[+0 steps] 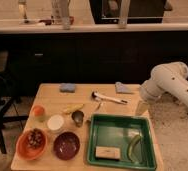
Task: Place brush in tray
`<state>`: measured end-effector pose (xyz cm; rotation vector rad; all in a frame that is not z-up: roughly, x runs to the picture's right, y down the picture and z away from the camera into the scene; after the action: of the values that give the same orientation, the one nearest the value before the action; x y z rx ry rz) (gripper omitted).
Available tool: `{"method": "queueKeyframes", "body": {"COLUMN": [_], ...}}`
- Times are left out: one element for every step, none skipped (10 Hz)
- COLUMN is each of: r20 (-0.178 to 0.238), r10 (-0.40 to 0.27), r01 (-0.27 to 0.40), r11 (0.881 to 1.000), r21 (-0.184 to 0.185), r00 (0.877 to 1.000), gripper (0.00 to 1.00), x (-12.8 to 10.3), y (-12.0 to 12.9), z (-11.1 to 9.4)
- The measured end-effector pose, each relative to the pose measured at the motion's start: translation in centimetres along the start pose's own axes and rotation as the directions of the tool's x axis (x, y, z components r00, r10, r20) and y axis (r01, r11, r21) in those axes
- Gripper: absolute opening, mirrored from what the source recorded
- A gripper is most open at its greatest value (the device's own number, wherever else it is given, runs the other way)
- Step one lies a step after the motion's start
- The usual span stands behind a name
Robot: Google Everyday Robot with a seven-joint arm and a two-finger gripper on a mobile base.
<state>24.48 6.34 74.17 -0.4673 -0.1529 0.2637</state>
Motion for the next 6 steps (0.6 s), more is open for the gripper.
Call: {"method": "queueKeyframes", "body": {"r20": [0.004,0.005,0.003,-0.001,-0.004,-0.007], "r10": [0.007,0.015,0.027,0.040,0.042,0.037], "r01": [-0.007,-0.015,-0.027,-0.040,-0.042,-0.037], "r11": [1.000,1.000,1.000,0.999,0.999,0.999], "r21": [0.006,0.010,0.013,0.015,0.017,0.017], "r00": [1.000,1.000,1.000,0.999,0.999,0.999], "gripper": [0.80,0.80,0.80,0.80,0.80,0.80], "x": [-0.3,-0.6,-0.4,-0.3,-0.5,-0.8], "y": [-0.8,-1.9,-3.1,-4.6,-5.8,-6.6], "z": [0.5,1.0,1.5,2.2,2.9,3.8]}}
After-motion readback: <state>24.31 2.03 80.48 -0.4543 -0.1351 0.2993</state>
